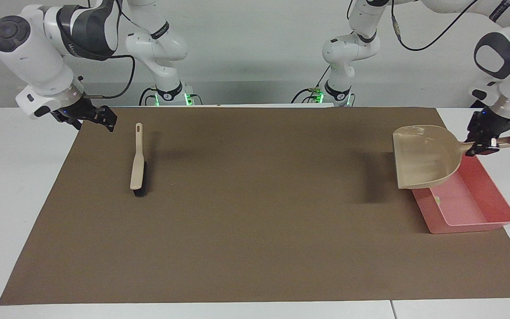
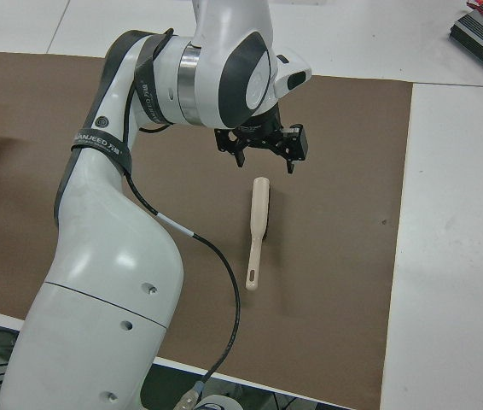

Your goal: Clean e-waste and dump in bin

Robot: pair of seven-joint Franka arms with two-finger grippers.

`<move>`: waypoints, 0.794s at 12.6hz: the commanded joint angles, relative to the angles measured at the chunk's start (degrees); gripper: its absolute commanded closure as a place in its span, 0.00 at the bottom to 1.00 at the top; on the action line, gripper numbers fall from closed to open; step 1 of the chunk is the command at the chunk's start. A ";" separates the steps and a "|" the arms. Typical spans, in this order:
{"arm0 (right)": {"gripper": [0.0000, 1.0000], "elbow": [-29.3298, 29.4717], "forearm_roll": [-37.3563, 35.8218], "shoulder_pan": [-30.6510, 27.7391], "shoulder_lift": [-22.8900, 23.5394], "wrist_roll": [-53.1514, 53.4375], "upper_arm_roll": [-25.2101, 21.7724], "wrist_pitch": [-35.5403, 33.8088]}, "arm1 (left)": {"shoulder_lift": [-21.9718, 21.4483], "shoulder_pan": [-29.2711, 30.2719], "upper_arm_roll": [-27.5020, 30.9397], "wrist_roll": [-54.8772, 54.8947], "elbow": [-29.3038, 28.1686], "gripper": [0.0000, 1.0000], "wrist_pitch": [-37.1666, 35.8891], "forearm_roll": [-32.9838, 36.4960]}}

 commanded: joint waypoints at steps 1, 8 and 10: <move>0.01 3.02 -0.24 0.81 1.55 -1.00 -1.71 -1.97 | -3.30 -5.60 0.73 -8.76 -10.71 1.00 6.87 -4.07; 0.01 4.34 1.96 0.63 1.12 -2.50 -4.26 -1.62 | 2.41 -9.57 0.73 -20.05 -15.49 1.00 17.44 -5.77; 0.01 4.34 1.79 0.63 1.11 -2.42 -4.96 -1.53 | 2.68 -9.49 0.73 -19.54 -17.59 1.00 21.47 -5.68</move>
